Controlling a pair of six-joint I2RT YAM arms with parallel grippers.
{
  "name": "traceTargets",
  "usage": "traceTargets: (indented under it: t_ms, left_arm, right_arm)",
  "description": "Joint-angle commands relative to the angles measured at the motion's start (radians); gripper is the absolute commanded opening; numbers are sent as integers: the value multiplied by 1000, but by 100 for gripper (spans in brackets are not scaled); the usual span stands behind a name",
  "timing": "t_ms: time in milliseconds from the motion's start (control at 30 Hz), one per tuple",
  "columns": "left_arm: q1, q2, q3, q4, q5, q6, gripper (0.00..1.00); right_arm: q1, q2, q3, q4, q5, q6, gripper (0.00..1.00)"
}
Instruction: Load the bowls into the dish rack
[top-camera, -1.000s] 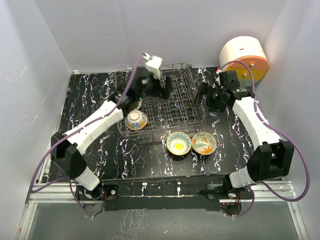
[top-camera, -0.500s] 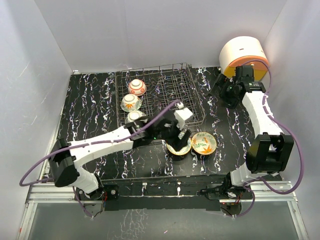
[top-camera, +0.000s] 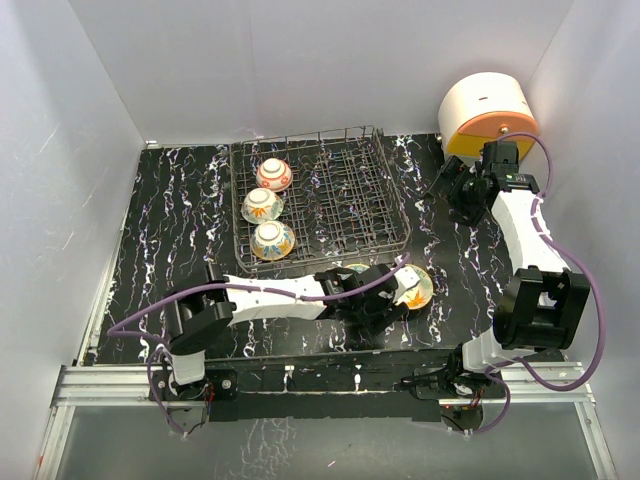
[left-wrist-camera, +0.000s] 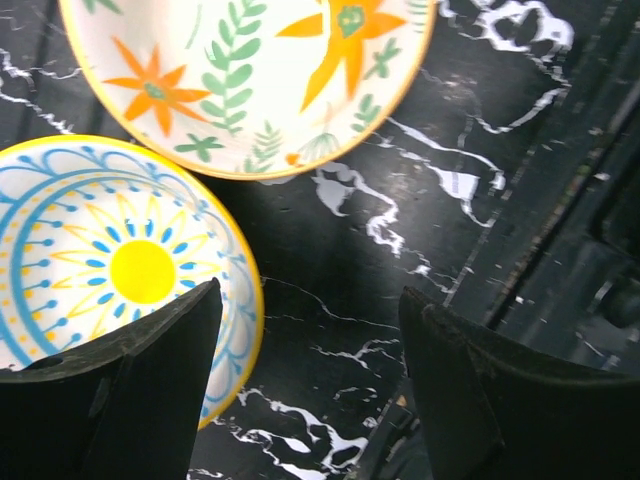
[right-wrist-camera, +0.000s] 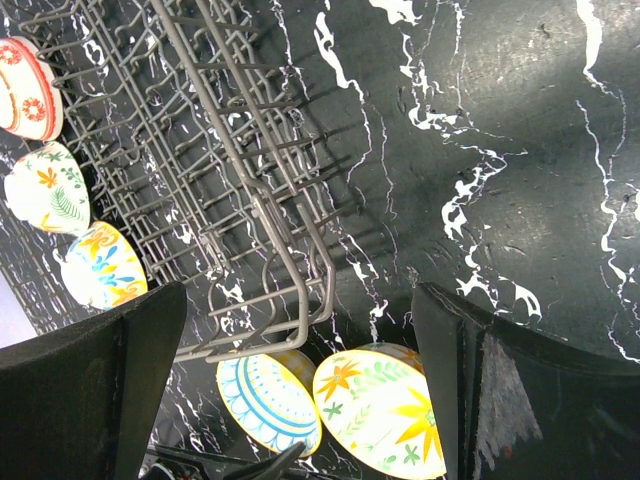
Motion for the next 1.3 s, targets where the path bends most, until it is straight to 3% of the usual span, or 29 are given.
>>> traceTargets:
  t_ms: [0, 433, 467, 533, 567, 767, 1033, 1133, 1267]
  left_arm:
    - [2, 21, 18, 36, -134, 26, 67]
    - [2, 94, -8, 76, -210, 41, 38]
    - [2, 90, -7, 72, -211, 40, 32]
    - [2, 85, -4, 58, -208, 37, 3]
    - [2, 82, -3, 49, -202, 34, 0]
    - [0, 14, 49, -44, -176, 1, 0]
    - [16, -118, 388, -251, -208, 23, 0]
    - [128, -151, 423, -195, -149, -40, 0]
    - [381, -194, 343, 39, 76, -218, 0]
  right_arm:
    - [-8, -48, 11, 62, -12, -12, 99]
    - [-9, -18, 26, 60, -19, -15, 99]
    - [-9, -18, 26, 59, -19, -15, 99]
    - [-9, -19, 26, 60, -17, -13, 99]
    - [-9, -19, 25, 59, -16, -13, 99]
    - [-11, -25, 22, 61, 1, -15, 99]
    - [-32, -33, 22, 62, 0, -12, 99]
    - [-41, -35, 23, 63, -10, -9, 99]
    - [-47, -34, 35, 64, -18, -6, 99]
